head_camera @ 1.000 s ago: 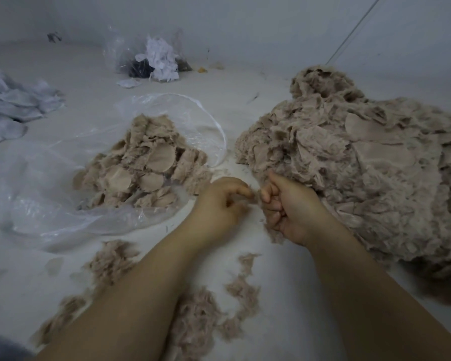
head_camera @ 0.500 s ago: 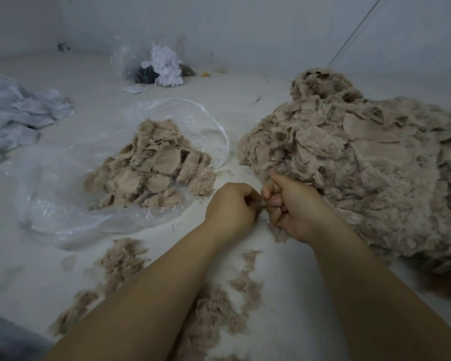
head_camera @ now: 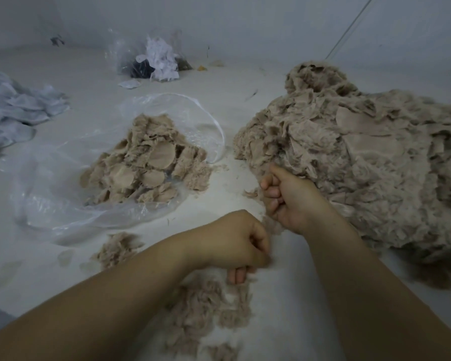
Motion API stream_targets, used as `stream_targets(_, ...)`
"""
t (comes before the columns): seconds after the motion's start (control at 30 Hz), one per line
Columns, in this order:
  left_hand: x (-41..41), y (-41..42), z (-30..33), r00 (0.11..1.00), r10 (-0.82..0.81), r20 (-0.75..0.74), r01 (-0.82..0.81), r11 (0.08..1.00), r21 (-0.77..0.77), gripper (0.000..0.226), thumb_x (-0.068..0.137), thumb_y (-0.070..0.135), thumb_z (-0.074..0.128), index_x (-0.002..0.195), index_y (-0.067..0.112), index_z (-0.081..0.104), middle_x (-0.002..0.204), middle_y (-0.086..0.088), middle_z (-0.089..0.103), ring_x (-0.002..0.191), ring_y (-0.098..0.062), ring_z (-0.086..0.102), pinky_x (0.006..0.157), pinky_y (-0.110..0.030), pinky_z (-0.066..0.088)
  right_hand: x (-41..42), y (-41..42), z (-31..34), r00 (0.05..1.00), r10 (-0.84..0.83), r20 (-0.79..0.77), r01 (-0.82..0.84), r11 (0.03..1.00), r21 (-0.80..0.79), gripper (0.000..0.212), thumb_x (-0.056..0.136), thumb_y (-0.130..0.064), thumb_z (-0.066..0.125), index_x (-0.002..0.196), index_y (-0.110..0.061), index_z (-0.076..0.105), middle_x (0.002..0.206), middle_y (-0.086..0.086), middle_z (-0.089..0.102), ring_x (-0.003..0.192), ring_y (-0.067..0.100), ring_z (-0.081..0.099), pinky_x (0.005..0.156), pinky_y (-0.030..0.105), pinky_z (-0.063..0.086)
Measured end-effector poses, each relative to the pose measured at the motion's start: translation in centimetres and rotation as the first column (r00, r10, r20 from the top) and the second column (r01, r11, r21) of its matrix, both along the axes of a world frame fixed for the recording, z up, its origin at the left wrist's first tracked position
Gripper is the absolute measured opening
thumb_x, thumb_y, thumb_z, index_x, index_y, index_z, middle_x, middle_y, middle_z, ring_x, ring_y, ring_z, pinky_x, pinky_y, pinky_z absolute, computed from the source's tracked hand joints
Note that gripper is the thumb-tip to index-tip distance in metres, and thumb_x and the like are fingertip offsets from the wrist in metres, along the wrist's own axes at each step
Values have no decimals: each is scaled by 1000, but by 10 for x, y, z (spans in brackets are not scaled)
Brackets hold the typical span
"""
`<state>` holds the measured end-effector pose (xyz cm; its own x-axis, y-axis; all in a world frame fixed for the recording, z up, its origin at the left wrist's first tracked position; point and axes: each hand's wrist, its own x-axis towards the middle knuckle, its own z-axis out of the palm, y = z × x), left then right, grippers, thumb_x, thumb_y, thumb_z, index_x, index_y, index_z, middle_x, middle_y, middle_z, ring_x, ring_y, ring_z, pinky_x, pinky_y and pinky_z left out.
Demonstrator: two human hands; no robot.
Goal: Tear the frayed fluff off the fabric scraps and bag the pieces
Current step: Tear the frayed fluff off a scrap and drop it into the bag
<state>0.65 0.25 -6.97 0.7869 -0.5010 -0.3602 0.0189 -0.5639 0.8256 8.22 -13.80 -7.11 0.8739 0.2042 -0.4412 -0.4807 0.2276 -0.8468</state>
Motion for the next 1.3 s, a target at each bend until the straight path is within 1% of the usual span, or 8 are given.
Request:
stream_targets(0.2,38,0,-3,852,478,213,-479,876,-50,21,83,16,72,99,13,59,68,-8,61,36,-16,51,35,-21,38,1,4,10,1000,-17,-4,17,999,27,52,101,-45,43,60,-13,51,40,-8,31,31,4,24,32,14,24)
stream_targets(0.27,55,-8,-9,845,424,327,-441,897,-23,41,79,24,78,110,17,53,76,-2,61,45,-11,54,36,-19,38,2,3,13,1000,-18,6,18,1000,14,53,102,-44,43,59,-13,51,40,-8,30,31,4,23,31,14,24)
stream_targets(0.5,68,-21,-15,824,276,495,-355,932,71,22,86,11,65,68,-1,59,58,-7,53,54,-17,51,56,-37,46,7,-7,12,1000,19,-17,-18,999,28,56,103,-45,41,59,-12,51,40,-7,30,31,4,22,30,13,22)
stream_targets(0.63,57,0,-19,845,309,437,-351,936,18,28,90,7,67,71,-9,56,55,0,49,37,-3,44,40,-19,41,11,-14,-1,999,30,-22,-29,999,24,48,106,-39,35,73,-11,57,41,-9,33,32,3,23,33,13,24)
stream_targets(0.9,41,18,-12,776,627,59,-545,715,-438,22,89,-3,68,74,7,55,58,-10,61,53,-31,63,57,-50,57,5,-18,-12,954,243,177,-210,960,-185,24,94,-37,61,94,-15,73,52,-8,40,44,3,33,40,15,32)
stream_targets(1.0,41,8,-11,749,662,-25,-573,629,-525,20,87,-10,65,79,6,56,64,-12,60,52,-22,61,46,-34,55,2,-15,-14,897,364,249,-277,904,-324,24,91,-35,65,97,-15,76,61,-2,54,49,7,36,42,19,32)
stream_targets(1.2,46,-5,-8,723,691,-16,-614,631,-475,11,85,0,72,88,2,62,61,-10,63,39,-15,52,37,-22,41,1,-21,-15,876,384,293,-301,909,-289,50,65,-67,73,83,-20,78,49,-9,43,46,7,30,42,19,28)
stream_targets(1.3,48,-2,-7,713,699,-56,-641,618,-456,11,87,2,70,80,6,62,57,-10,63,37,-15,50,36,-19,36,1,-23,-17,874,385,298,-286,901,-325,30,73,-46,77,76,-16,75,54,-3,57,41,5,37,40,17,31)
